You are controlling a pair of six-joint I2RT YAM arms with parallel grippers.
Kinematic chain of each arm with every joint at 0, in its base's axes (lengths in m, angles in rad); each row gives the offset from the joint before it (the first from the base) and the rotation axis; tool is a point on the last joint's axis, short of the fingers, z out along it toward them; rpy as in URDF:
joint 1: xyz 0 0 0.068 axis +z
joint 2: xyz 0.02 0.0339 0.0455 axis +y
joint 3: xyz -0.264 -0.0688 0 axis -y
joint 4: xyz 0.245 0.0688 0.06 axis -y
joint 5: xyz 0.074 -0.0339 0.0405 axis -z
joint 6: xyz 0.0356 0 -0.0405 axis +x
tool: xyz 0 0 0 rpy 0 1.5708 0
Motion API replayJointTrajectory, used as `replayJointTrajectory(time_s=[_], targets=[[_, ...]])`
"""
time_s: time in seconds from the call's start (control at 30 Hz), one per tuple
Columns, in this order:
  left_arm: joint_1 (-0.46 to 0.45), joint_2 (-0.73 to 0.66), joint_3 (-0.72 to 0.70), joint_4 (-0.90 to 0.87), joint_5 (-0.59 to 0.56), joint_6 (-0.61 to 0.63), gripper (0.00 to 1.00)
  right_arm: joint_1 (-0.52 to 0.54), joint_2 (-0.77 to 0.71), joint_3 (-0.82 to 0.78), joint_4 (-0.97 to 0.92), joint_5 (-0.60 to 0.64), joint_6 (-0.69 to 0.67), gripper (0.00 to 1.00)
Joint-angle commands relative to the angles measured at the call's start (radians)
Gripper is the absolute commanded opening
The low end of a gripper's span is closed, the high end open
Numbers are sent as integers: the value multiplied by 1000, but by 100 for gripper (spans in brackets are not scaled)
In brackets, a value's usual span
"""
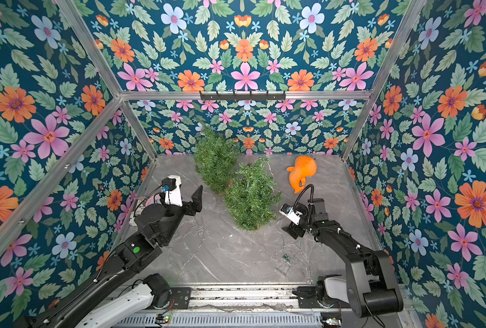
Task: Wrap string light around the christmas tree
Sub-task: Wrap the light string around the Christmas tree.
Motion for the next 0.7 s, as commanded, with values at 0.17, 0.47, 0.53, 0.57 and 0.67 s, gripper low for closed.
replayJointTrajectory(time_s=[0.17, 0.47, 0.53, 0.57, 0.67], targets=[[5, -4, -4, 7, 19, -13, 83, -6, 156, 100, 41, -36, -151, 83], [21, -5, -5, 7, 46, -31, 83, -4, 215, 189, -82, -129, -232, 72], [30, -9, -10, 13, 57, -42, 83, -5, 214, 204, -142, -140, -258, 67], [35, -10, -12, 16, 64, -48, 83, -3, 216, 216, -184, -146, -275, 64], [42, -10, -15, 16, 73, -53, 83, -2, 229, 240, -261, -135, -324, 60]])
